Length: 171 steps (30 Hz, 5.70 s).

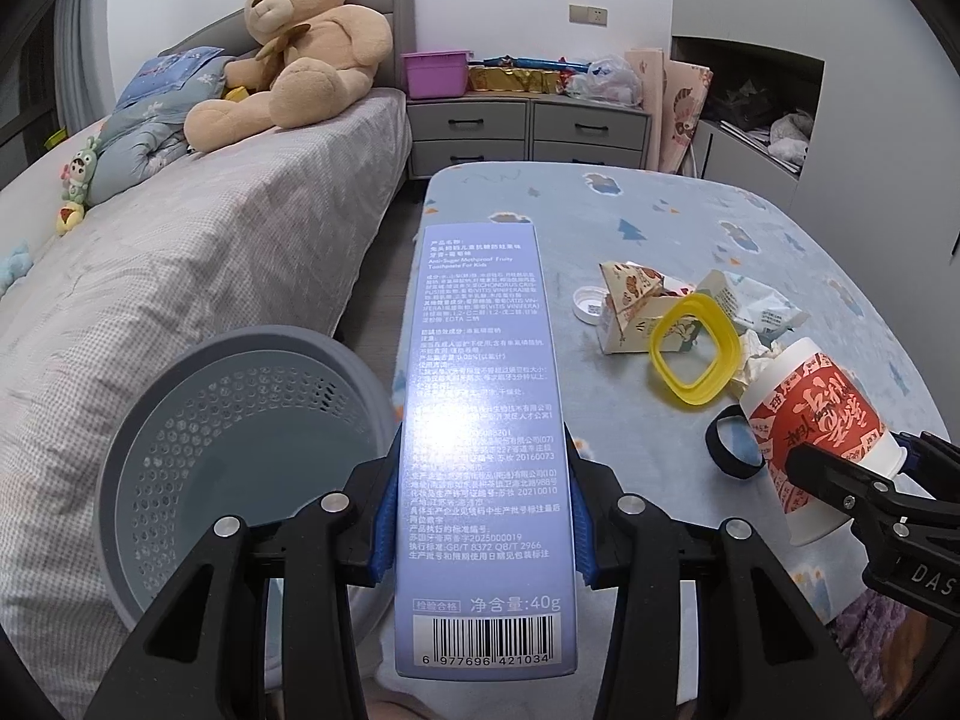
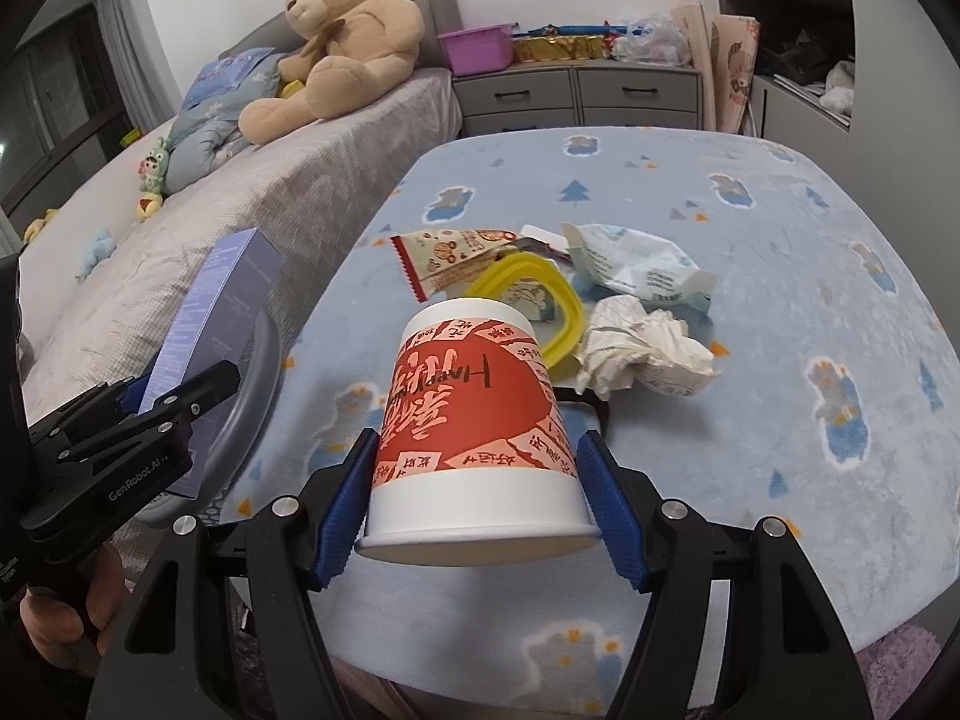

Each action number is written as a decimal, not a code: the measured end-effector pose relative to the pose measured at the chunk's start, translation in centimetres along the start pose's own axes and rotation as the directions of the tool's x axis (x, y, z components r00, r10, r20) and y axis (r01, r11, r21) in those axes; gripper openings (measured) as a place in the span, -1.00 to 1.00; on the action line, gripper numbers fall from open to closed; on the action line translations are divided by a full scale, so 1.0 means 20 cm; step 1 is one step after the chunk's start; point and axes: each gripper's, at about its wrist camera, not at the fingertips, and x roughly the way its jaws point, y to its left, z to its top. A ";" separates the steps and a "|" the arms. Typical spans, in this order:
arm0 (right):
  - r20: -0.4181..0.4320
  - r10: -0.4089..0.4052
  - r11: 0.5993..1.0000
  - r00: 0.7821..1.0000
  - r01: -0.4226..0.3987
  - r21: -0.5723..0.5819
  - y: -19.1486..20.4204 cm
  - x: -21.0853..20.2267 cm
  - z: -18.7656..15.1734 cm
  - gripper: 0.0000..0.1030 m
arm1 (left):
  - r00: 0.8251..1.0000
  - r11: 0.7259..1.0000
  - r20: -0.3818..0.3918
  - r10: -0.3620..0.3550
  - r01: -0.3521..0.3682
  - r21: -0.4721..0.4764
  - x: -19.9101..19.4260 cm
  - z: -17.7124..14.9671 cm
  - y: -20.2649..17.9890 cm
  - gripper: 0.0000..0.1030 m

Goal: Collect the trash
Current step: 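Carry the box and cup over the grey wastebasket with both tools, then open both tools to drop the cup and box into the wastebasket, then move both tools back over the table toward the remaining trash, then grasp the crumpled paper with the right tool while the left tool grasps the black band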

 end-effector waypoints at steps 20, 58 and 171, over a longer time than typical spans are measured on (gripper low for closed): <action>0.020 0.086 0.992 0.996 -0.084 -0.094 0.29 0.02 0.05 0.27 | 0.999 0.996 0.021 0.050 -0.048 -0.075 -0.08 -0.02 0.19 -0.17; -0.099 0.310 0.910 0.946 -0.325 -0.259 0.87 0.40 0.20 0.27 | 0.967 0.910 -0.112 0.229 -0.254 -0.329 -0.05 -0.15 0.80 -0.17; -0.104 -0.042 0.995 0.994 0.033 -0.090 -0.44 0.36 0.21 0.50 | 0.990 0.984 -0.072 0.122 -0.130 -0.123 -0.04 -0.18 -0.19 0.26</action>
